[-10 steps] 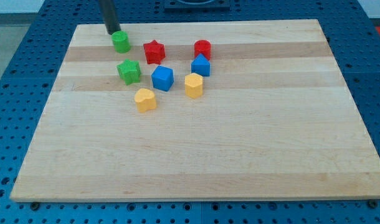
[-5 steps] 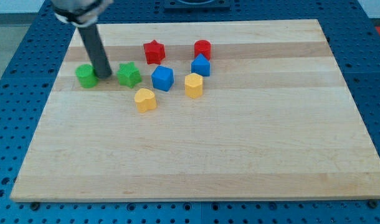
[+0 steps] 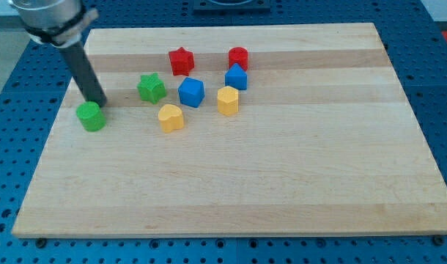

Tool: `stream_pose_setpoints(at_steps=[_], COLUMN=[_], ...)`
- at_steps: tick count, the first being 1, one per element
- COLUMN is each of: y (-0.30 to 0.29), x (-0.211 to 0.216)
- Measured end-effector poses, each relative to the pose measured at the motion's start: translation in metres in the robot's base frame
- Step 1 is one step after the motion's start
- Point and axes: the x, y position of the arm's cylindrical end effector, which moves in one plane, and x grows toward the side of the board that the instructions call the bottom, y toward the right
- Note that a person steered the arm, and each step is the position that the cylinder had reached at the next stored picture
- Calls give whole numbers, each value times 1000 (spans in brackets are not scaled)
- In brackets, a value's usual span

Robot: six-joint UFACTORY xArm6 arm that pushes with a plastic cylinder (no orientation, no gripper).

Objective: Move green circle closer to yellow heart

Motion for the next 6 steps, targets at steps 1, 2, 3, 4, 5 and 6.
stream_pose_setpoints(at_steps=[1,2,3,4,5,6], y=[-50,-42,-12,-24,15,31], x=[3,26,18,49,52,30])
